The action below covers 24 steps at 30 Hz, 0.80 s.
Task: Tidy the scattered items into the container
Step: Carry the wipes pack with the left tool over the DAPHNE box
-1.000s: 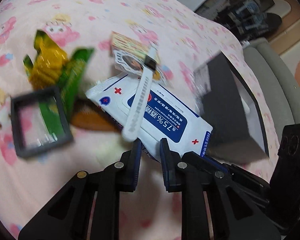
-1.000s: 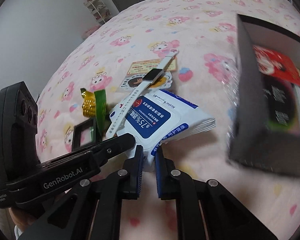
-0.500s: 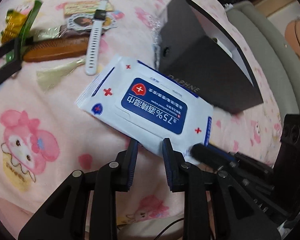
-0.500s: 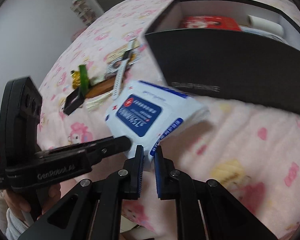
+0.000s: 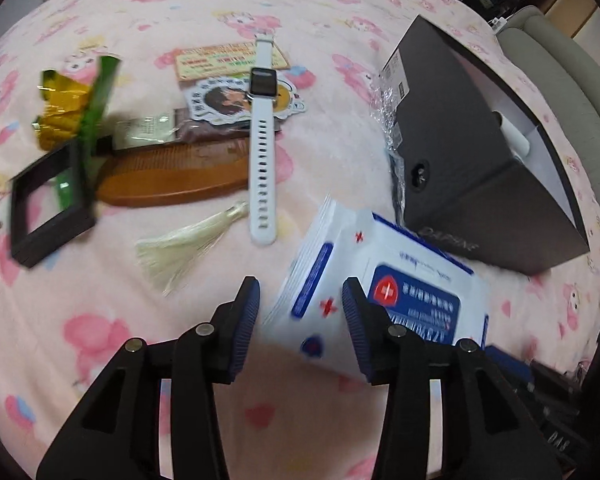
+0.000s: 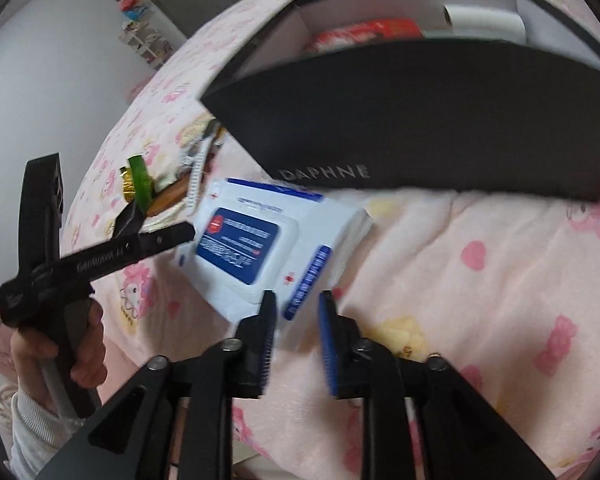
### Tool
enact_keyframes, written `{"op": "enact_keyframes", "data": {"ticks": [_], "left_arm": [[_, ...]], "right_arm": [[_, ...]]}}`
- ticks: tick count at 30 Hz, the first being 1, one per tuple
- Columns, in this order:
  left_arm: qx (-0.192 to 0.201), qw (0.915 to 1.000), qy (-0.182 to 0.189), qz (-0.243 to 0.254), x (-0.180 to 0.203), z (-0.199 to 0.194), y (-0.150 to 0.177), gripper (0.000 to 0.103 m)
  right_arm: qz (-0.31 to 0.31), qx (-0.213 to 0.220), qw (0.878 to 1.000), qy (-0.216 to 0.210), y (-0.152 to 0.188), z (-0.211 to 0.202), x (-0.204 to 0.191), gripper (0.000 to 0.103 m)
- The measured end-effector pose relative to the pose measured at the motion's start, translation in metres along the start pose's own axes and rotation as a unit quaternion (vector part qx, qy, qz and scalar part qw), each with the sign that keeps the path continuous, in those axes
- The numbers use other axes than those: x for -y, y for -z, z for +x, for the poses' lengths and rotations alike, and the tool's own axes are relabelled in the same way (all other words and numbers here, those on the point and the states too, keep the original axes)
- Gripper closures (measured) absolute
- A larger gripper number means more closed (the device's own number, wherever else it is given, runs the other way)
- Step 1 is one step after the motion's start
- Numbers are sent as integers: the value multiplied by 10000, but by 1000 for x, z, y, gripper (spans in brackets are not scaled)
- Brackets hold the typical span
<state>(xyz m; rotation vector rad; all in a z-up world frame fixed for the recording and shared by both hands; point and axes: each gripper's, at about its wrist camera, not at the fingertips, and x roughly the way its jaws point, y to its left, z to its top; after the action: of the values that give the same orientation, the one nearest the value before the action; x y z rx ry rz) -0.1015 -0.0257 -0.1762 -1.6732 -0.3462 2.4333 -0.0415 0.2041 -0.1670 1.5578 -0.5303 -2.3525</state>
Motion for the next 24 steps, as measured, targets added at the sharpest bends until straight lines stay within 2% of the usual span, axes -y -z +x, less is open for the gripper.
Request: {"op": "enact_keyframes", "data": {"ticks": [3, 5, 10, 13, 16, 18, 22, 23, 24], "left_arm": [[-129, 9996, -248, 73, 11, 0, 2, 76], [-196, 9991, -318, 206, 21, -4, 7, 79], [-438, 9986, 70, 289, 30, -15, 32, 78], [-385, 9990, 191, 74, 19, -19, 31, 76], [-369, 9989, 249, -172, 6, -18, 25, 71], [-564, 9974, 379, -231, 3, -11, 20, 57], [-652, 9961, 560, -208, 9, -2, 12, 52], [-630, 9966, 505, -180, 11, 1, 12, 45], [-608, 9971, 438, -154, 12, 4, 11, 41]], "right_arm": [[43, -1, 9999, -117, -1, 0, 4, 78], [33, 26, 9999, -167, -1, -1, 4, 78], [47, 70, 9999, -89, 1, -8, 8, 78], [38, 153, 9999, 45, 0, -14, 11, 78], [82, 207, 9997, 125, -6, -17, 19, 78], [46, 176, 9996, 196, -13, -14, 20, 76], [-127, -13, 9995, 301, -26, -5, 12, 75], [-150, -47, 9996, 248, -30, -2, 10, 72], [-168, -80, 9997, 185, -32, 2, 9, 64]]}}
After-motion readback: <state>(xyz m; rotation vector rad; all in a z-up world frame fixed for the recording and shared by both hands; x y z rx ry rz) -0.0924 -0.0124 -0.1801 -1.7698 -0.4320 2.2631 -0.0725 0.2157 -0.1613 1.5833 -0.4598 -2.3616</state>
